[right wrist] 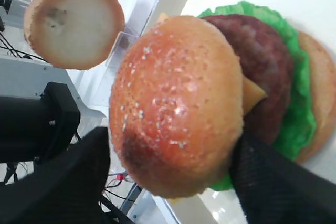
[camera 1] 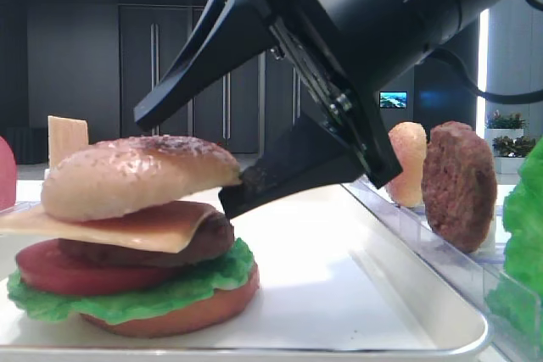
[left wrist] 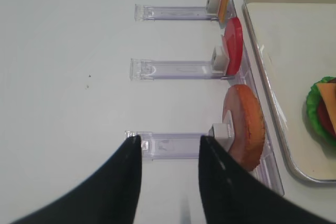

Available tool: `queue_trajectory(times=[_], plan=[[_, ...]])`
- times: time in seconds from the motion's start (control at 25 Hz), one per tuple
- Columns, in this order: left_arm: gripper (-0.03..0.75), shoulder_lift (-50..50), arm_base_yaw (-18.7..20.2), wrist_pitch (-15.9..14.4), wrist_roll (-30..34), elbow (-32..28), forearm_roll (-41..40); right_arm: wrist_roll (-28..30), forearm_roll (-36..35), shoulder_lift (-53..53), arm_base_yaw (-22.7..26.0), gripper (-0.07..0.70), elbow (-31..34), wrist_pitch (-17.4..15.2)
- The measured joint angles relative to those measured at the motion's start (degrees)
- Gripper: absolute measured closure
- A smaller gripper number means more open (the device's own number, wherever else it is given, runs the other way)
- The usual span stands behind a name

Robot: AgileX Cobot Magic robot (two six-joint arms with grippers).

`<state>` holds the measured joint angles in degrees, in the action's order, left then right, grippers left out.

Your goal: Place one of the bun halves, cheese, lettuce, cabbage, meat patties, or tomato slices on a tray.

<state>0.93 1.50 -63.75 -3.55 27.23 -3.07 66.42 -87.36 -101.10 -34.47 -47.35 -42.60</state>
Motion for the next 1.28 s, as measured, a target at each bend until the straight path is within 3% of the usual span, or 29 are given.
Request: queue_trajectory(times=[0.32,1.0,1.28], plan=[[0.433,0.0,0.0,0.0,0.0,0.0,0.0,0.0,0.9,0.0,0.0,0.131,0.0,1.2],[0.433,0.0,0.0,0.0,0.0,-0.1,0.0,-1.1,4.4,4.2,0.0,0.130,0.0,7.6],[0.433,0.0,0.0,0.0,0.0,-0.1,0.0,-6.0,13.4,7.9,0.0,0.130,0.0,9.8]])
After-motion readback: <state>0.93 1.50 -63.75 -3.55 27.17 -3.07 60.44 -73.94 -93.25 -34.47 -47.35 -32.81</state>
